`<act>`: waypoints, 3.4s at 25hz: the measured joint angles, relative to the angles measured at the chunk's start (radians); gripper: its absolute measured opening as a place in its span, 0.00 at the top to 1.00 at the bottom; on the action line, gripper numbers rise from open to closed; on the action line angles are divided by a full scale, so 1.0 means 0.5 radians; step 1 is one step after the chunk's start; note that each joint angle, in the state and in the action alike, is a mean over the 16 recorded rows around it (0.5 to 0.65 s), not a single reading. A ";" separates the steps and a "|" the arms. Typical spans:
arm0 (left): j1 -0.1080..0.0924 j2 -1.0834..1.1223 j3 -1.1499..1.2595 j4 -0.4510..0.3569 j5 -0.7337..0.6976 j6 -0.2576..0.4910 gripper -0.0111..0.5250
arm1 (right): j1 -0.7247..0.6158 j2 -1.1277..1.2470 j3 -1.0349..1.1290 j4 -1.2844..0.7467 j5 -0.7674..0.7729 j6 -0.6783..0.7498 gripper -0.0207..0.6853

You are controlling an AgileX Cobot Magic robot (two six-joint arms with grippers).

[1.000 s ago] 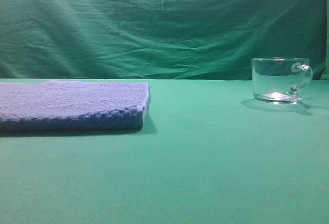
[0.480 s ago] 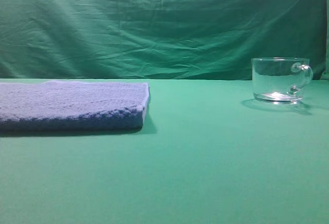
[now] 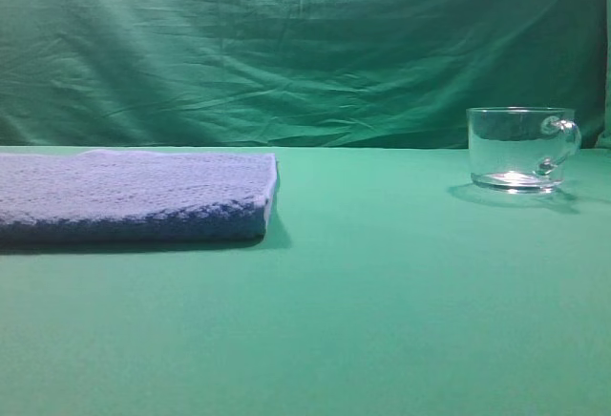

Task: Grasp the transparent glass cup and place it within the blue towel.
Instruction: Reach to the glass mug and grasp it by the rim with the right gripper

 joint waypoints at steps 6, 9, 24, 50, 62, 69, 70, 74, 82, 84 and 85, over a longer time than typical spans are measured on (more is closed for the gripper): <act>0.000 0.000 0.000 0.000 0.000 0.000 0.98 | 0.000 0.000 -0.001 -0.077 -0.372 0.158 0.90; 0.000 0.000 0.000 0.000 0.000 0.000 0.98 | 0.000 0.018 -0.018 -0.075 -0.539 0.314 0.90; 0.000 0.000 0.000 0.000 0.000 0.000 0.98 | 0.000 0.948 -0.587 -0.070 -0.289 0.742 0.90; 0.000 0.000 0.000 0.000 0.000 0.000 0.98 | 0.634 3.029 -2.084 0.046 1.039 0.203 0.46; 0.000 0.000 0.000 0.000 0.000 0.000 0.98 | 0.661 3.662 -2.554 0.106 1.195 0.202 0.15; 0.000 0.000 0.000 0.000 0.000 0.000 0.98 | 0.661 3.872 -2.703 0.100 1.179 0.202 0.42; 0.000 0.000 0.000 0.000 0.000 0.000 0.98 | 0.661 3.889 -2.717 0.098 1.175 0.202 0.46; 0.000 0.000 0.000 0.000 0.000 0.000 0.98 | 0.662 3.934 -2.772 0.099 1.174 0.197 0.62; 0.000 0.000 0.000 0.000 0.000 0.000 0.98 | 0.728 3.953 -2.992 0.130 1.259 0.117 0.83; 0.000 0.000 0.000 0.000 0.000 0.000 0.98 | 0.773 3.956 -3.084 0.144 1.287 0.087 0.82; 0.000 0.000 0.000 0.000 0.000 0.000 0.98 | 0.800 3.957 -3.134 0.151 1.300 0.071 0.82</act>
